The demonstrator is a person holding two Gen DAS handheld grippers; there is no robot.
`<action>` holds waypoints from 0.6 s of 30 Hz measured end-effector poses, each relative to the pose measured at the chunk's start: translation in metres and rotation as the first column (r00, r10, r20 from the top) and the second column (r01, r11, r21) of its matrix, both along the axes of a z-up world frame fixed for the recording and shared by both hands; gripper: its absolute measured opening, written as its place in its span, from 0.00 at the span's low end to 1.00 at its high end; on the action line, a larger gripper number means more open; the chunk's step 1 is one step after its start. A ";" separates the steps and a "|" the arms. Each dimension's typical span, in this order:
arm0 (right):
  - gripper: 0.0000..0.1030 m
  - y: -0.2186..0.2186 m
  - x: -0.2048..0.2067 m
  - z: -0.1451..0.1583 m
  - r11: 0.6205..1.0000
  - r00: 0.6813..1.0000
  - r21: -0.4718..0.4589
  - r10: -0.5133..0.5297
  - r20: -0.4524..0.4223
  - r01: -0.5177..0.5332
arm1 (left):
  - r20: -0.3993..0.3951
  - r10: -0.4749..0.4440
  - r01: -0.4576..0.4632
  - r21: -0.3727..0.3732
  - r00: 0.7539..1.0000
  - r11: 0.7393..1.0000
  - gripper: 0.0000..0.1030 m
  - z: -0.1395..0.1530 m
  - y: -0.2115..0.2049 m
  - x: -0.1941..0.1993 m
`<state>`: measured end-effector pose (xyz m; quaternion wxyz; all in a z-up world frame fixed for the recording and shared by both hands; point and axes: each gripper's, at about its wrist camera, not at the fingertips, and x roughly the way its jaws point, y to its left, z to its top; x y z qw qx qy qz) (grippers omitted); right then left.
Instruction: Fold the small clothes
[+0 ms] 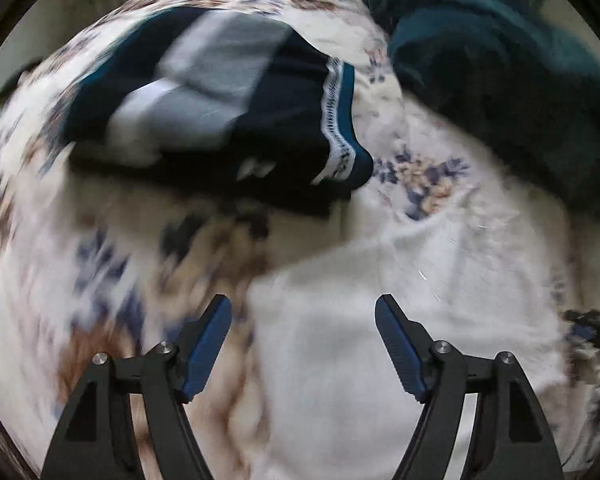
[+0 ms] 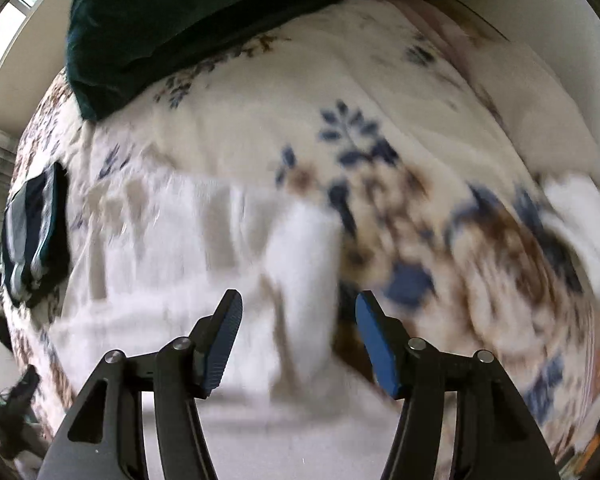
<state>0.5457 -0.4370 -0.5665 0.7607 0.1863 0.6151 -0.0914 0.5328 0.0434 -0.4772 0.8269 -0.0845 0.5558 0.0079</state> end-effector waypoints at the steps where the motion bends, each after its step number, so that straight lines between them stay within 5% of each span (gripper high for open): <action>1: 0.60 0.004 0.019 -0.013 1.000 1.000 -0.023 -0.009 -0.018 0.009 | -0.022 -0.031 0.031 0.017 0.999 0.999 0.71 -0.010 -0.012 0.019; 4: 0.60 -0.014 0.054 -0.048 0.996 0.994 -0.064 -0.061 -0.091 0.055 | -0.104 -0.125 0.132 0.062 0.987 0.989 0.71 -0.046 -0.033 0.058; 7: 0.60 -0.028 0.069 -0.081 0.996 0.979 0.017 -0.083 -0.185 0.088 | -0.143 -0.205 0.221 0.104 0.968 0.970 0.61 -0.063 -0.046 0.068; 8: 0.60 -0.029 0.072 -0.091 0.994 0.975 0.069 -0.073 -0.208 0.089 | -0.141 -0.235 0.254 0.140 0.962 0.957 0.18 -0.067 -0.052 0.067; 9: 0.60 -0.028 0.073 -0.096 0.992 0.974 0.096 -0.063 -0.216 0.086 | -0.145 -0.261 0.285 0.179 0.954 0.942 0.01 -0.072 -0.058 0.066; 10: 0.58 -0.026 0.073 -0.096 0.993 0.977 0.093 -0.055 -0.208 0.075 | -0.136 -0.290 0.314 0.211 0.947 0.926 0.02 -0.074 -0.063 0.063; 13: 0.07 -0.019 0.071 -0.086 0.997 0.988 0.071 -0.029 -0.150 0.040 | -0.094 -0.321 0.334 0.278 0.942 0.901 0.02 -0.074 -0.065 0.053; 18: 0.05 -0.020 0.072 -0.058 0.995 0.999 -0.090 -0.036 -0.040 0.032 | -0.097 -0.249 0.267 0.269 0.964 0.926 0.02 -0.081 -0.036 0.056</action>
